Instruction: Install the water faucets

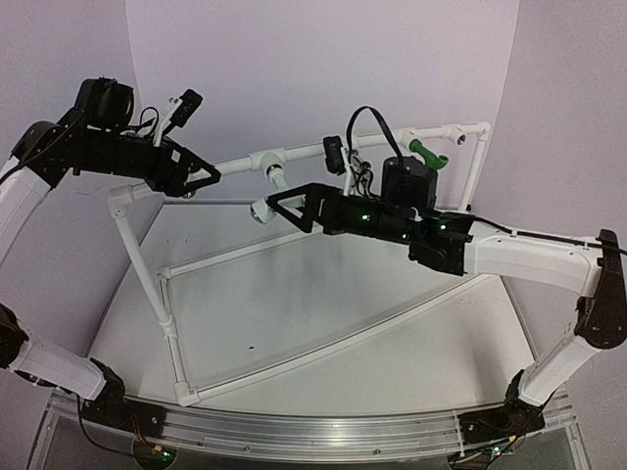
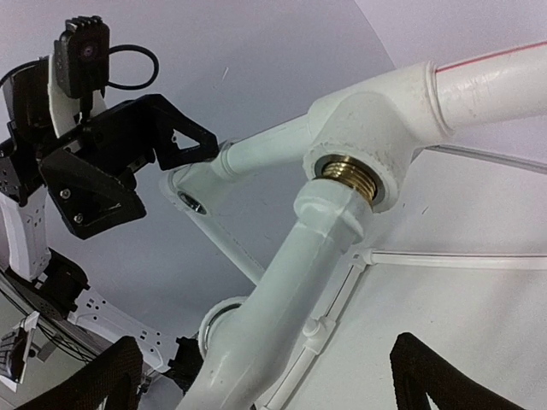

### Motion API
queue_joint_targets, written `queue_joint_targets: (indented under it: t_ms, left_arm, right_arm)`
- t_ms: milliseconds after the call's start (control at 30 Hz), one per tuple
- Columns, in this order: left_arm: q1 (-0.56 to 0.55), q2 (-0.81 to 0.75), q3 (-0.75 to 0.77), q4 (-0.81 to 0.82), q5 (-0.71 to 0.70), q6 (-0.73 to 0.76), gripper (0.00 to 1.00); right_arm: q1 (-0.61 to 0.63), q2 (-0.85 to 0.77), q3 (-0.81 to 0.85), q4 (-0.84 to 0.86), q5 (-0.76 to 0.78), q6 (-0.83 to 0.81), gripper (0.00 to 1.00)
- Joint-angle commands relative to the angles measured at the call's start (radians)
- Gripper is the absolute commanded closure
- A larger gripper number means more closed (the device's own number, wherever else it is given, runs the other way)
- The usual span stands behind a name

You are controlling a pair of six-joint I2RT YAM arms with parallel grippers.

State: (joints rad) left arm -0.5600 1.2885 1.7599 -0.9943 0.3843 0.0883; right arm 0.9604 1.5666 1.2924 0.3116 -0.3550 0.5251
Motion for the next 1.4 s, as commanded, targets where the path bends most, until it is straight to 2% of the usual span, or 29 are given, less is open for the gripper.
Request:
queue_joint_targets:
  t_ms: [0,233,400,600,733,867,967,1100,1267,1367]
  left_arm:
    - [-0.001,0.02,0.014,0.011,-0.038,0.002,0.23]
    - [0.0,0.035,0.027,0.036,-0.109,-0.04,0.22]
    - [0.0,0.083,0.087,0.005,-0.171,-0.084,0.2]
    - [0.0,0.187,0.246,-0.093,-0.277,-0.181,0.19]
    - [0.0,0.201,0.263,-0.095,-0.275,-0.2,0.19]
    - [0.0,0.167,0.218,-0.051,-0.274,-0.206,0.18]
    - [0.0,0.143,0.186,-0.022,-0.273,-0.203,0.18]
    - [0.0,0.117,0.147,0.016,-0.26,-0.204,0.18]
    - [0.0,0.09,0.111,0.044,-0.249,-0.21,0.18]
    - [0.0,0.079,0.095,0.048,-0.246,-0.212,0.18]
  right_arm:
    - [-0.002,-0.117,-0.04,-0.013,0.046,-0.16,0.02]
    - [-0.001,-0.255,-0.072,-0.141,0.129,-0.421,0.02]
    - [0.039,-0.284,-0.001,-0.31,0.219,-0.729,0.02]
    - [0.248,-0.204,0.174,-0.486,0.554,-1.232,0.02]
    - [0.389,-0.128,0.251,-0.53,0.806,-1.494,0.02]
    - [0.462,-0.045,0.277,-0.527,0.998,-1.661,0.02]
    - [0.475,0.027,0.315,-0.511,1.106,-1.709,0.02]
    - [0.476,0.102,0.324,-0.397,1.229,-1.792,0.02]
    - [0.476,0.131,0.258,-0.188,1.295,-1.905,0.02]
    - [0.476,0.15,0.256,-0.125,1.305,-1.919,0.02]
